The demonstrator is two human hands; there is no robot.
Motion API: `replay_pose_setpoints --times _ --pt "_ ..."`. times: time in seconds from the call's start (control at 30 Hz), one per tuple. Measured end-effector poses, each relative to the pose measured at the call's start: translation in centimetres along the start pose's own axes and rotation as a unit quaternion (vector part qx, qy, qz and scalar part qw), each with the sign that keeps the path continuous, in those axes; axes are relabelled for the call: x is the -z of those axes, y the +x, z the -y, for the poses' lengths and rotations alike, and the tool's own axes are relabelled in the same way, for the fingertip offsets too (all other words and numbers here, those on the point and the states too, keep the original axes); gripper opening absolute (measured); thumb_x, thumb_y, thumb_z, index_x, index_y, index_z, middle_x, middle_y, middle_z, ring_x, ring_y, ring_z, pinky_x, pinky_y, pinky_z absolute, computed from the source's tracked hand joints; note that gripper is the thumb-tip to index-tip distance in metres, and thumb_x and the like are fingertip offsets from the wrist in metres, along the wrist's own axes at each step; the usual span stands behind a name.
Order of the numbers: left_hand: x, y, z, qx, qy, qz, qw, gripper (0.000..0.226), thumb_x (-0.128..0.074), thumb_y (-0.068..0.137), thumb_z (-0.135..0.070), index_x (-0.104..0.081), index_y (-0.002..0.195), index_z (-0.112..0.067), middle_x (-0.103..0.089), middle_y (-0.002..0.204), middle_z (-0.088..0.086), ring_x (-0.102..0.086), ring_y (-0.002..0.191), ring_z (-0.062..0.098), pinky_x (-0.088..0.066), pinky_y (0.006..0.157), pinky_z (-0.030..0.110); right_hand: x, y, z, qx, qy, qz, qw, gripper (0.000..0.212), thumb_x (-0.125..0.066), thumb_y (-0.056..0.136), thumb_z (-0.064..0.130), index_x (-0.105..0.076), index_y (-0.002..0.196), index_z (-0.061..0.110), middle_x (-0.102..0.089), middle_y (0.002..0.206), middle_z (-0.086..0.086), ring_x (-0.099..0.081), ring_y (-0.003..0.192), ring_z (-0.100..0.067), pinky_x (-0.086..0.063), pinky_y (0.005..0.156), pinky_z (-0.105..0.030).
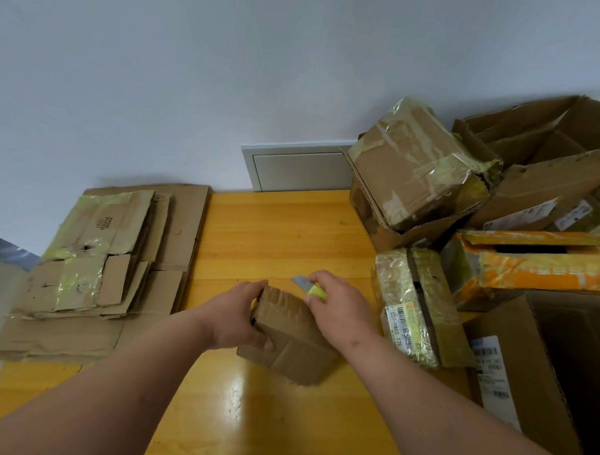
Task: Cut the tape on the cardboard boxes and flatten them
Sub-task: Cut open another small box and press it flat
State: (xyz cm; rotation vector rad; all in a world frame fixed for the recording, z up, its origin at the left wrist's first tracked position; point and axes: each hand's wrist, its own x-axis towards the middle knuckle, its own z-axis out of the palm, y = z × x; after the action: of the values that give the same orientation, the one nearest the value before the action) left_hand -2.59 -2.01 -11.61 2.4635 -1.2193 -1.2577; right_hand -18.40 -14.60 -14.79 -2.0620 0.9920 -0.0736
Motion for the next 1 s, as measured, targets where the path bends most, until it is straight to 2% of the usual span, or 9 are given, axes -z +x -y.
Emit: replay_pose_setpoints --times 0.07,0.13,0.23,0.27,0.37,0.43,0.77,1.0 --pt "0.6 -0.1 0.3 -0.009 0.031 -0.041 0.999 0.115 -0.087 0.068 -0.031 -0.015 0.157 -0.022 -0.031 0.152 -0.003 -0.047 0.124 0.022 -0.043 0.105 0.034 0.4 0.2 0.1 0.016 0.007 -0.017 1.0 0.026 -0.054 0.098 0.029 -0.056 0.124 0.036 -0.058 0.124 0.006 -0.055 0.094 -0.019 -0.039 0.07 -0.028" --pt "0.8 -0.1 0.4 -0.02 0.042 -0.074 0.996 0.113 -0.086 0.069 -0.032 -0.015 0.156 -0.023 -0.03 0.152 -0.004 -0.052 0.102 0.017 -0.049 0.091 0.03 0.6 0.1 0.4 0.039 0.003 -0.026 0.999 0.027 -0.052 0.099 0.027 -0.058 0.124 0.036 -0.058 0.125 0.008 -0.055 0.092 -0.018 -0.043 0.077 -0.03" --pt "0.6 0.0 0.5 -0.037 0.074 -0.105 0.991 0.111 -0.086 0.068 -0.035 -0.017 0.155 -0.024 -0.029 0.153 -0.006 -0.049 0.089 0.01 -0.045 0.081 0.023 0.4 -0.2 0.9 0.081 -0.026 -0.041 0.996 0.028 -0.052 0.099 0.026 -0.061 0.123 0.037 -0.06 0.119 0.01 -0.034 0.079 -0.004 -0.03 0.082 -0.03" --pt "0.5 0.0 0.6 -0.039 0.084 -0.112 0.989 0.111 -0.086 0.068 -0.036 -0.019 0.155 -0.025 -0.03 0.153 -0.007 -0.049 0.088 0.009 -0.045 0.08 0.023 0.3 -0.3 1.1 0.094 -0.037 -0.043 0.994 0.028 -0.052 0.099 0.026 -0.061 0.124 0.037 -0.061 0.116 0.01 -0.033 0.079 -0.002 -0.028 0.084 -0.03" --pt "0.3 -0.2 0.7 -0.045 0.098 -0.125 0.986 0.11 -0.088 0.066 -0.041 -0.022 0.153 -0.027 -0.035 0.15 -0.009 -0.049 0.087 0.008 -0.046 0.08 0.024 0.0 -0.5 1.5 0.12 -0.078 -0.049 0.988 0.029 -0.051 0.099 0.026 -0.061 0.124 0.036 -0.062 0.112 0.01 -0.051 0.1 -0.012 -0.022 0.092 -0.03" --pt "0.2 -0.3 0.8 -0.046 0.102 -0.13 0.985 0.109 -0.088 0.065 -0.041 -0.024 0.153 -0.028 -0.036 0.149 -0.009 -0.049 0.087 0.008 -0.048 0.082 0.025 -0.1 -0.7 1.6 0.133 -0.096 -0.057 0.985 0.03 -0.051 0.098 0.025 -0.062 0.124 0.035 -0.063 0.111 0.009 -0.054 0.105 -0.015 -0.02 0.092 -0.03" --pt "0.1 -0.7 0.7 -0.042 0.081 -0.135 0.987 0.107 -0.089 0.066 -0.032 -0.026 0.153 -0.026 -0.037 0.149 -0.008 -0.051 0.087 0.01 -0.05 0.083 0.026 0.0 -1.7 3.1 0.214 -0.142 -0.052 0.965 0.029 -0.052 0.094 0.014 -0.069 0.115 0.025 -0.063 0.095 0.001 -0.057 0.094 -0.025 -0.033 0.09 -0.04" --pt "0.0 -0.7 0.5 -0.037 0.101 -0.144 0.984 0.107 -0.09 0.064 -0.035 -0.028 0.152 -0.028 -0.039 0.146 -0.009 -0.054 0.088 0.012 -0.054 0.085 0.034 0.0 -2.0 3.7 0.243 -0.21 -0.083 0.943 0.026 -0.061 0.085 0.008 -0.072 0.102 0.023 -0.062 0.086 -0.001 -0.056 0.081 -0.027 -0.033 0.075 -0.037"
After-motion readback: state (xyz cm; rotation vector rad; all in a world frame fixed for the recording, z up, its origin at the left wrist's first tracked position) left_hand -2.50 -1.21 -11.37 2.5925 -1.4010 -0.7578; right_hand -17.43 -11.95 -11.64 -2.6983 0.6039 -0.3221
